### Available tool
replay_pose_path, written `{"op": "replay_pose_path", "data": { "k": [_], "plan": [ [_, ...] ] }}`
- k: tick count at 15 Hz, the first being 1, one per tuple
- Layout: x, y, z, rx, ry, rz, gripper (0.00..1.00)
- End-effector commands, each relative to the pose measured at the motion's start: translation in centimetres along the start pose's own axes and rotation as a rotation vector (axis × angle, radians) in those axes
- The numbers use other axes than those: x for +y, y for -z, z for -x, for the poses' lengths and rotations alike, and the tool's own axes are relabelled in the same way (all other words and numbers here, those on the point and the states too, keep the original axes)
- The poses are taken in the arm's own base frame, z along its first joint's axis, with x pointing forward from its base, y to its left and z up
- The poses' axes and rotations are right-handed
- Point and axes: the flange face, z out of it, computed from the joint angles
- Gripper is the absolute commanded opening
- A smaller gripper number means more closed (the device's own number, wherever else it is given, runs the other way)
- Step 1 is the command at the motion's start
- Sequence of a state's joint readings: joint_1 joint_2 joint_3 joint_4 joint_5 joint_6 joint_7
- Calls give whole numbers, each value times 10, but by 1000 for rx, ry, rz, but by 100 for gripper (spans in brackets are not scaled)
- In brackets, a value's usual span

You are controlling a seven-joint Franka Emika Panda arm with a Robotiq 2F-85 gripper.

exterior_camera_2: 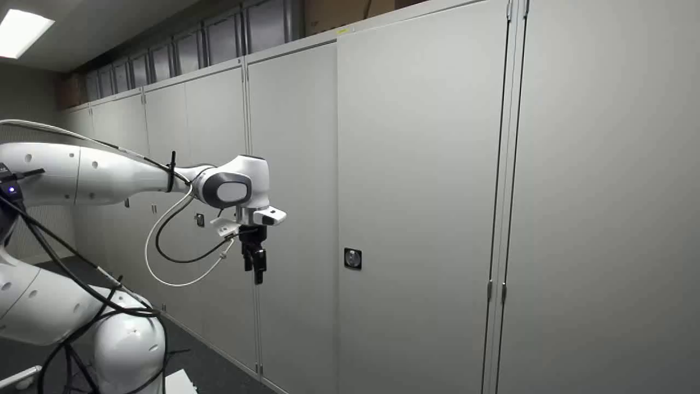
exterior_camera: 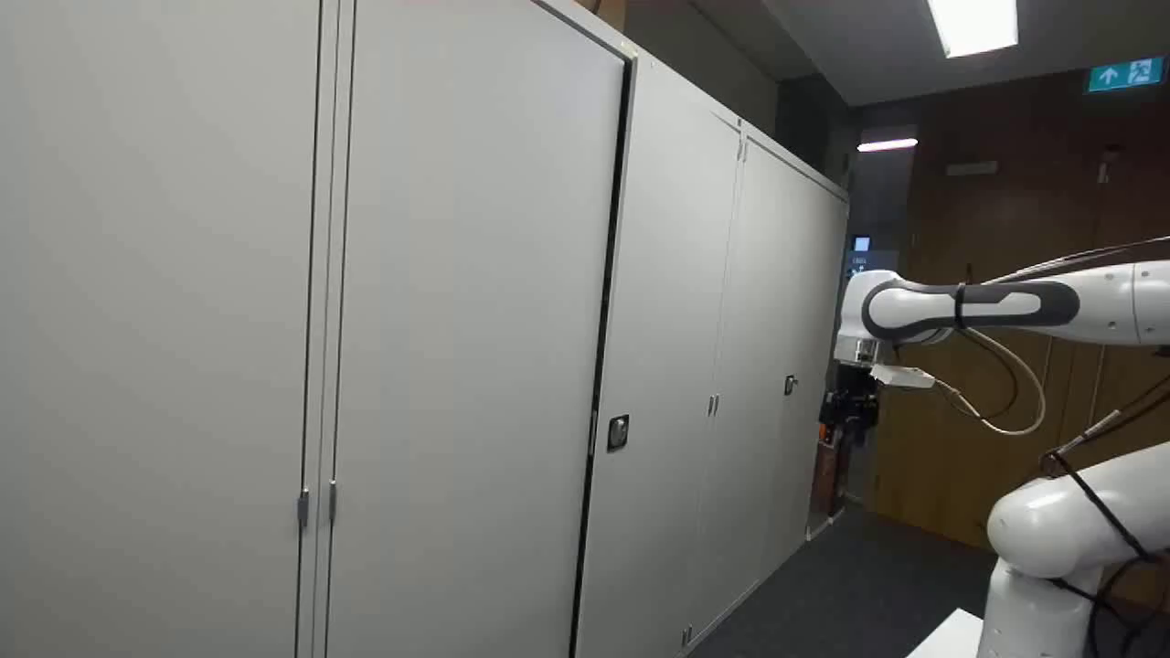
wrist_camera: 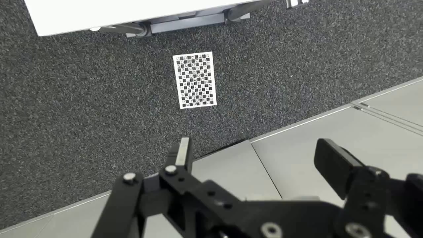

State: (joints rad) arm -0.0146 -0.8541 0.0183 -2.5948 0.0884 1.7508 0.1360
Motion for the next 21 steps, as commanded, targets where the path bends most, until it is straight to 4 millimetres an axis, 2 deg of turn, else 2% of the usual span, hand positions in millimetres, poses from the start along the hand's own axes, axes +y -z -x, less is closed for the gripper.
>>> {"op": "replay_pose_path", "data": {
  "k": [1, 5, 7, 11, 17, 21],
  "plan": [
    [0, 1, 0, -1, 0, 0, 100],
    [-1, -1, -1, -5, 5, 10, 100],
    [-4, -7, -5, -21, -1, 32, 100],
    [-11, -41, -13, -100, 28, 93, 100],
    [-12, -96, -21, -214, 86, 214, 100],
    [-16, -126, -25, -200, 110, 243, 100]
  ]
}}
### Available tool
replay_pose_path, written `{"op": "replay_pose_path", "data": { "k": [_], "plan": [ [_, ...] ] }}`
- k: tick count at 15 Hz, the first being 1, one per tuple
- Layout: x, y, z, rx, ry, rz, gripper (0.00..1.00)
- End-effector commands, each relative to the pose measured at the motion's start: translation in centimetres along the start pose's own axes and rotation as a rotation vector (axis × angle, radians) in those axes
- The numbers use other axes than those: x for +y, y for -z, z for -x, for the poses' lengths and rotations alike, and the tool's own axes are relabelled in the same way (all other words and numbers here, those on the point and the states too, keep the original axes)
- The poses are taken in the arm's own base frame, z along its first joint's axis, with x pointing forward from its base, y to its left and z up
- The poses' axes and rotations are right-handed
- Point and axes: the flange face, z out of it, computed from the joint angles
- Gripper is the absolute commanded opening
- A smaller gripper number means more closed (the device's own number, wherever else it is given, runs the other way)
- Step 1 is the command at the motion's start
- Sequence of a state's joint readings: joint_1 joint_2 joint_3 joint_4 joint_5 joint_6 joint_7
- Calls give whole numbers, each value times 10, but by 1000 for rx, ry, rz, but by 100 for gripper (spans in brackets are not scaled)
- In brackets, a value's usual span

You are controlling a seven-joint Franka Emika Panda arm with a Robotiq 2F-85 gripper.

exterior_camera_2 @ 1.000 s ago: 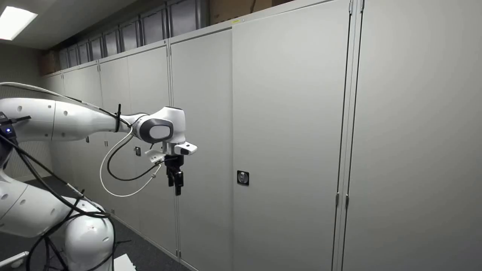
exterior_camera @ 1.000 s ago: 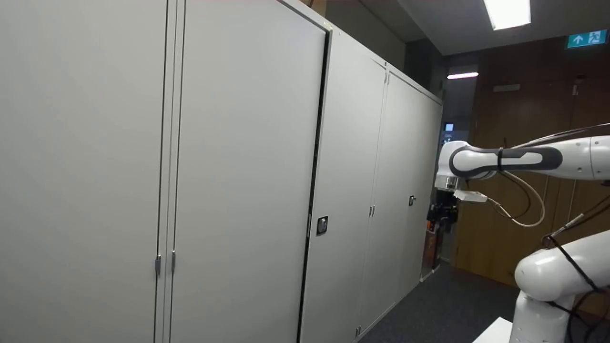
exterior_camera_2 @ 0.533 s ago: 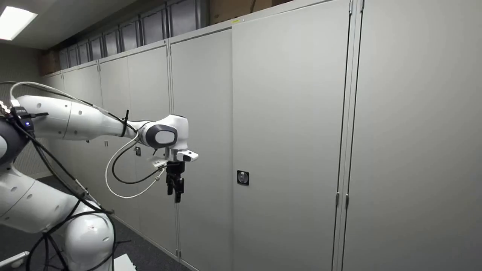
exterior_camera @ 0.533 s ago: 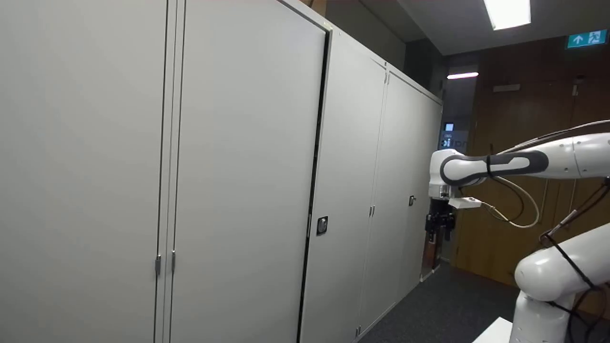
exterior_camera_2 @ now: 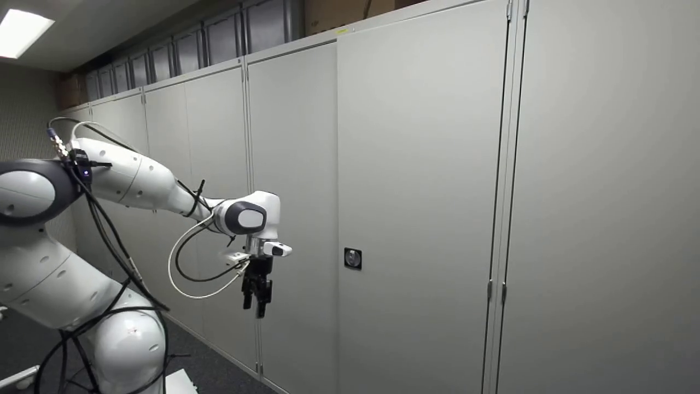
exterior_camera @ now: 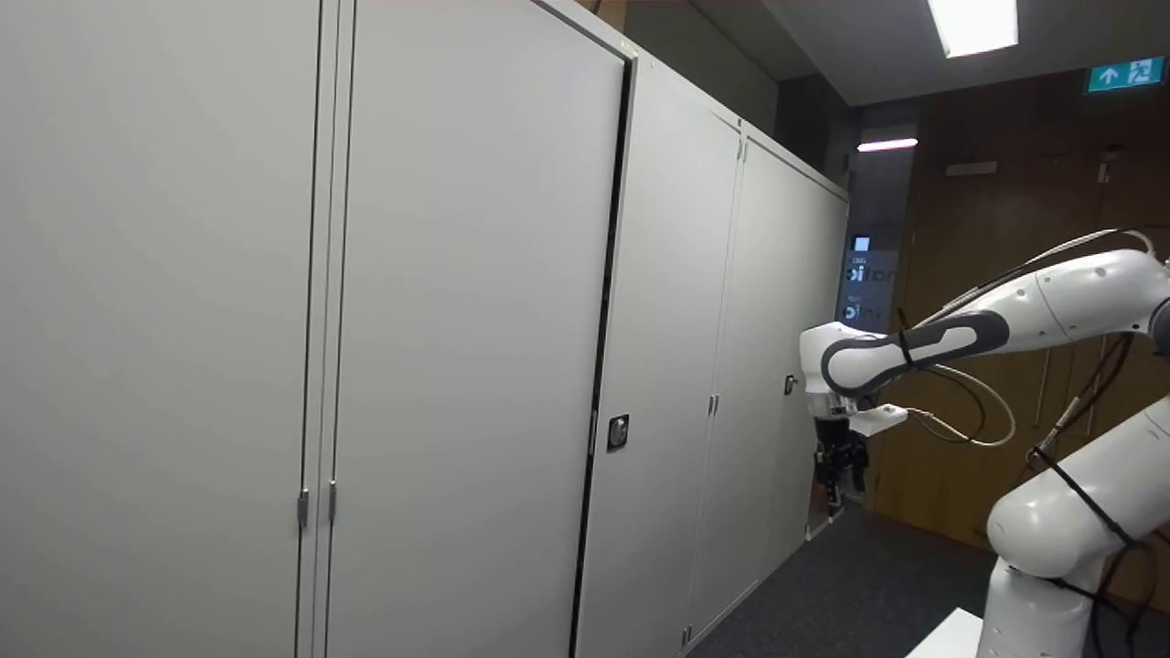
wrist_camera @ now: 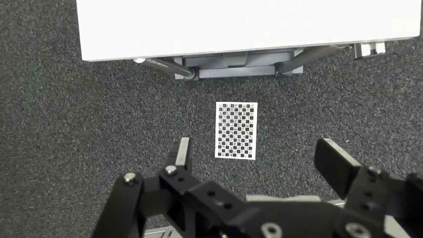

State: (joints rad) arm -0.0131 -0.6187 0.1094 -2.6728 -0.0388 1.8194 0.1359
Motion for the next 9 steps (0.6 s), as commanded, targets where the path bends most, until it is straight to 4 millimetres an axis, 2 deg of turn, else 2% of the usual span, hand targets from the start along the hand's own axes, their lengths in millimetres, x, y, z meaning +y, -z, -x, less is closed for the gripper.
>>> {"op": "replay_pose_path", "data": {
  "k": [1, 6, 9],
  "plan": [
    [-11, -23, -10, 36, 21, 32, 100],
    [-27, -48, -20, 142, 66, 11, 100],
    [-36, -44, -38, 245, 80, 8, 100]
  ]
}}
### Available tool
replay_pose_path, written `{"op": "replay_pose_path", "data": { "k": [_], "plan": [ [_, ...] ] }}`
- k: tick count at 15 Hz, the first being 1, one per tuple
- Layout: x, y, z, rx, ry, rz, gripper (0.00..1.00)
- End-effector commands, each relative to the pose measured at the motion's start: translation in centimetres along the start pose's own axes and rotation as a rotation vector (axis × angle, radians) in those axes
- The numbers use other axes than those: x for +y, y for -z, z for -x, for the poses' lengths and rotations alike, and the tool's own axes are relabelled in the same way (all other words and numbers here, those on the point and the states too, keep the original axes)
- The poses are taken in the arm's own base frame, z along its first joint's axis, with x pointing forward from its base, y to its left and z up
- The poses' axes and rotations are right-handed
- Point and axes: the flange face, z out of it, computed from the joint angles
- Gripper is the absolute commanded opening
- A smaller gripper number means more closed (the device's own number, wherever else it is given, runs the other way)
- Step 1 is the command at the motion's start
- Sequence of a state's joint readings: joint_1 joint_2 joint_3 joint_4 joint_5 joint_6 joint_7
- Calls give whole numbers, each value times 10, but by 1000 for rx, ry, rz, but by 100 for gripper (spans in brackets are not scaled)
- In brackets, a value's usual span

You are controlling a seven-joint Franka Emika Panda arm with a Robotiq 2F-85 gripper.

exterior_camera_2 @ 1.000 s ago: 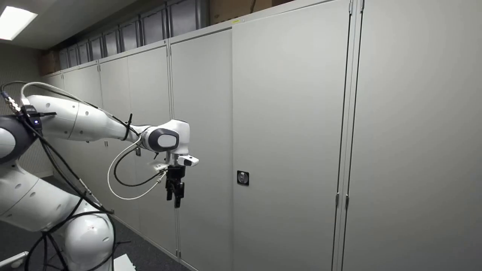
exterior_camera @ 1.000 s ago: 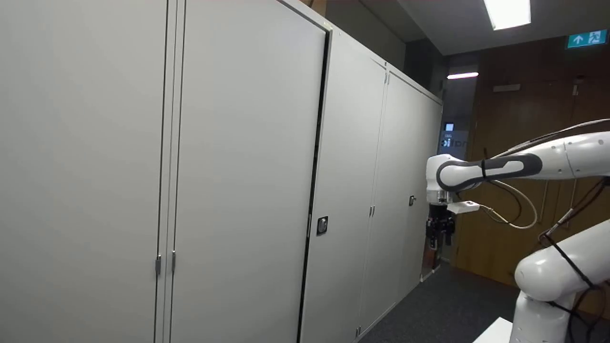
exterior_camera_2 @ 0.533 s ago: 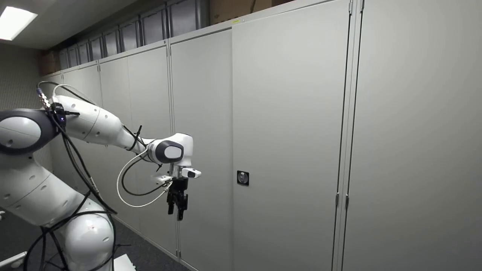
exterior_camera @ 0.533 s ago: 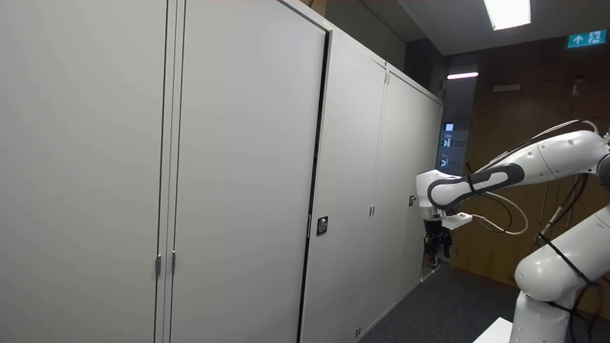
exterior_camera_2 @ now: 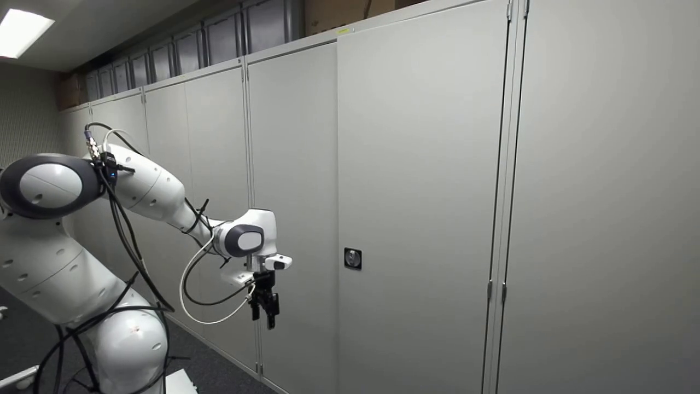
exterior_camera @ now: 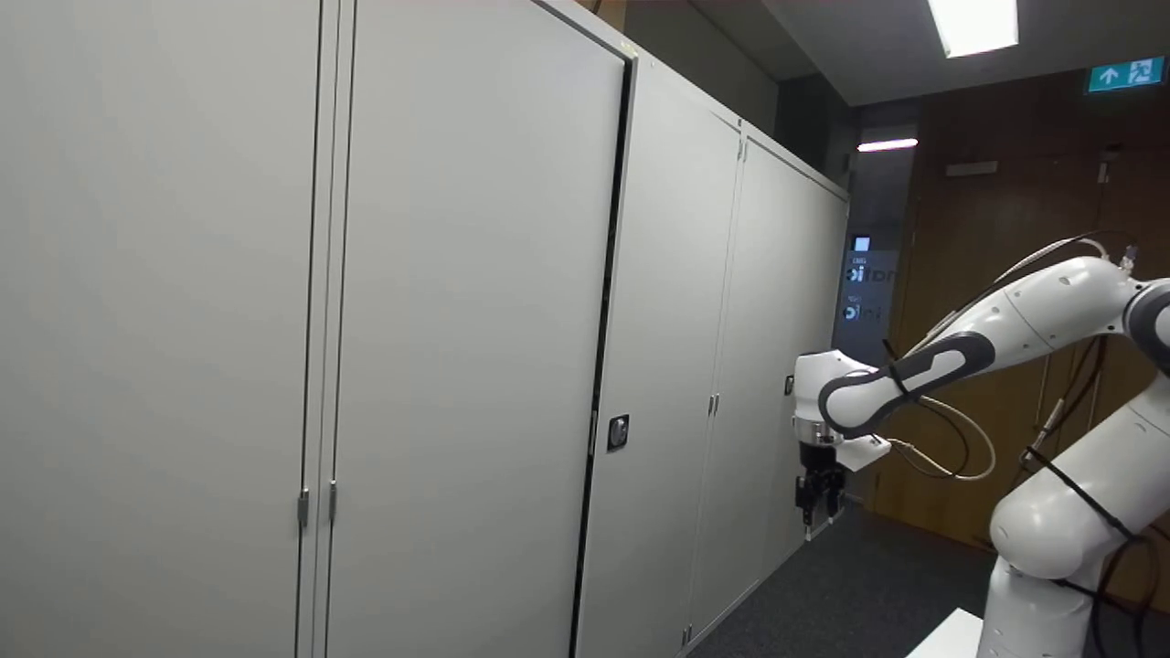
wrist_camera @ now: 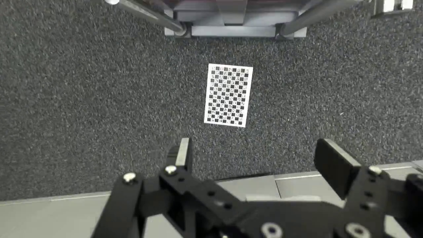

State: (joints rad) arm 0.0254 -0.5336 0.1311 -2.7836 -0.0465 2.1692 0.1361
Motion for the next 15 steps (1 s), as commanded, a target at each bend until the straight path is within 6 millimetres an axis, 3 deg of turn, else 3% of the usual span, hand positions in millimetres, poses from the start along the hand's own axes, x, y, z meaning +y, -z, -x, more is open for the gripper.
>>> {"op": "replay_pose_path", "data": {
  "k": [1, 8, 15],
  "plan": [
    [-8, 0, -18, 118, 14, 14, 100],
    [-8, 1, -48, 347, -43, 26, 100],
    [3, -6, -59, 444, -66, 107, 100]
  ]
}}
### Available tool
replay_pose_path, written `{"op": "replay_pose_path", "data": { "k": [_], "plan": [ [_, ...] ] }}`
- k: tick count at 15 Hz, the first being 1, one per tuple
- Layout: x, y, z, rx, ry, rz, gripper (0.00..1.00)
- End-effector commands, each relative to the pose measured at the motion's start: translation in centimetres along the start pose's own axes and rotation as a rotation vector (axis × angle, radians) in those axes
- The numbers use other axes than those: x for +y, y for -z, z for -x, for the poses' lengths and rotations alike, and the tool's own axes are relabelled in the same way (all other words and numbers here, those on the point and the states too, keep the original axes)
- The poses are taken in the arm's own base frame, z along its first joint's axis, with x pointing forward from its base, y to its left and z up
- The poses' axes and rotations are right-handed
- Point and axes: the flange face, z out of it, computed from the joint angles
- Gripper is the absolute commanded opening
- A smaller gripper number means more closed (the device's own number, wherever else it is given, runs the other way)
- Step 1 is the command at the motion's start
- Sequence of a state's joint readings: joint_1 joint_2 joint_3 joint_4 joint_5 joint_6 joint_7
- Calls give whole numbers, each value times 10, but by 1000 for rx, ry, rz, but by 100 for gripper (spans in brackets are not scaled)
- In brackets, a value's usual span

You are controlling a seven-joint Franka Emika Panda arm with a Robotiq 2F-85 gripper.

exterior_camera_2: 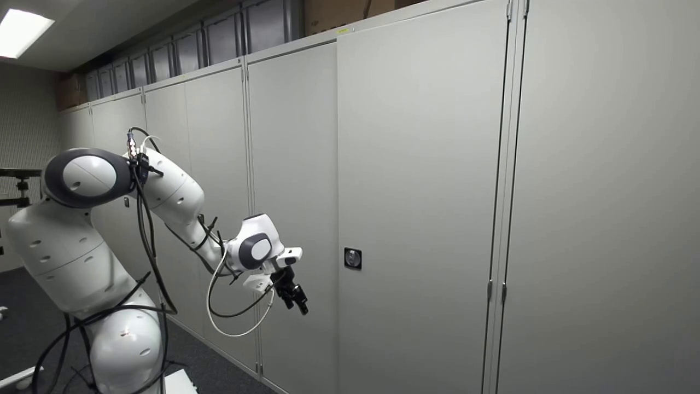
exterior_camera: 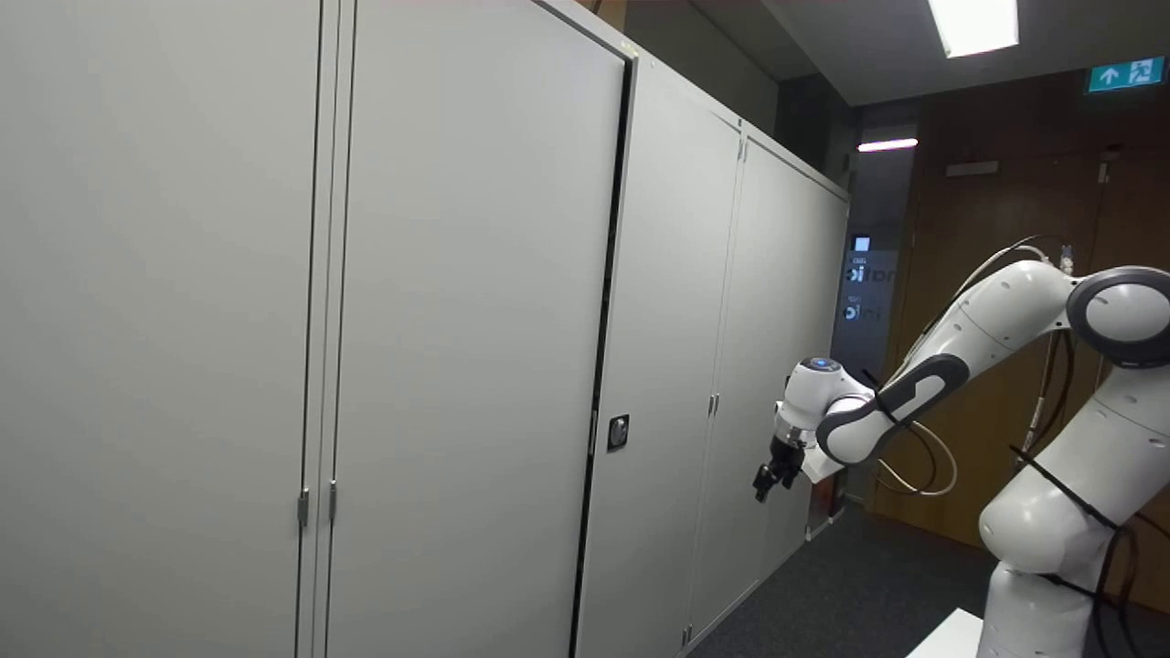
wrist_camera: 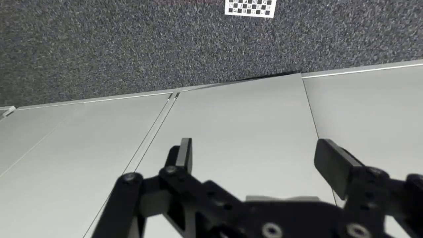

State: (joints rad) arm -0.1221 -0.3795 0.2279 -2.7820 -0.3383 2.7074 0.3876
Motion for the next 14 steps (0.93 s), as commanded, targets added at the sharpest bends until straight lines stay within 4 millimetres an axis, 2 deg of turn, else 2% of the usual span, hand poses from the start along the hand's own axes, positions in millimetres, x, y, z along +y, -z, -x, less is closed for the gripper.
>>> {"op": "replay_pose_path", "data": {
  "k": [1, 5, 6, 7, 14],
  "plan": [
    [3, -5, -5, 52, -18, 30, 100],
    [-1, -13, -15, 27, -65, -11, 100],
    [-2, -15, -15, 1, -79, -46, 100],
    [-1, -8, -6, 17, -59, 2, 100],
    [-2, -15, -12, 8, -109, -17, 100]
  ]
}}
